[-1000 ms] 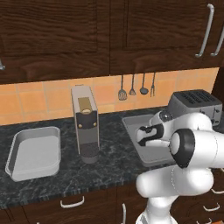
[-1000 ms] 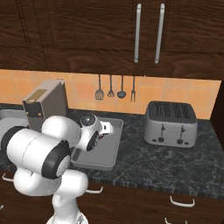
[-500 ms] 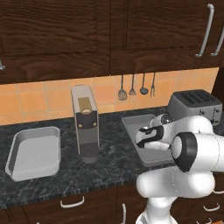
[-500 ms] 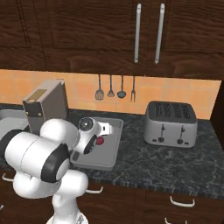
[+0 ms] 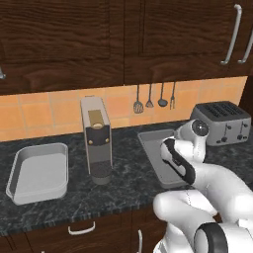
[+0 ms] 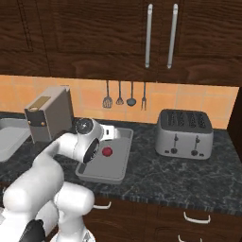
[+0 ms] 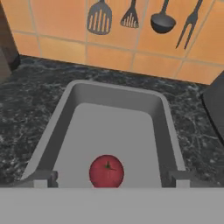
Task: Place one tomato and one chicken drumstick in each tupperware on the nearby counter, to pack two identical lunches.
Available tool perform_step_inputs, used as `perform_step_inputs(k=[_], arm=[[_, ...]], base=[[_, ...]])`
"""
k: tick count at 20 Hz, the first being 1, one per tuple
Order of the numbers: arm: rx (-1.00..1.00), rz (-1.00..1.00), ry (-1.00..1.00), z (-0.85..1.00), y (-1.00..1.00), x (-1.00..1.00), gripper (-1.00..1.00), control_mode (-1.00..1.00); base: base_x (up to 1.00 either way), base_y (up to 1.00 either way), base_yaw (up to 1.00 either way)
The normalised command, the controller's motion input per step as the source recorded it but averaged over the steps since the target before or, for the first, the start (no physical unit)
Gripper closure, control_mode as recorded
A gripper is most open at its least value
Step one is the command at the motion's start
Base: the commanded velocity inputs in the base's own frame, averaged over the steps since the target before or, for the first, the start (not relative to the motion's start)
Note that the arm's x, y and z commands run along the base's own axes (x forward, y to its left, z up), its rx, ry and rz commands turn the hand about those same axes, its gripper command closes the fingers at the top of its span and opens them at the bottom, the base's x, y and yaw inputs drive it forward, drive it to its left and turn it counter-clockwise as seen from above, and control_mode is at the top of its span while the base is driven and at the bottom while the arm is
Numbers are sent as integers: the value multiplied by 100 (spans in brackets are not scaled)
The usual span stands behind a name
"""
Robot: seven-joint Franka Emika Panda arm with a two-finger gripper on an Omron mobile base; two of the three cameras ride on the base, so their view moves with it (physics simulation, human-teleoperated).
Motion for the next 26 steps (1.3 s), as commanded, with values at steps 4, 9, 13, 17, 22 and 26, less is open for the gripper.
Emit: perform_step_inputs(k=[4, 9, 13, 17, 22, 26], arm=[[1, 0, 11, 64, 0, -100, -100, -100], [0, 0, 6, 26, 11, -100, -100, -100], [0, 2, 12, 4, 23, -100, -100, -100], [0, 2, 4, -1, 11, -50, -100, 100], [0, 0, 0, 0, 0, 0, -100, 100], [0, 0, 0, 0, 0, 0, -100, 100]], base=[[0, 0, 0], [0, 0, 0], [0, 0, 0], [-50, 13, 1], [-100, 8, 2], [-100, -69, -18]])
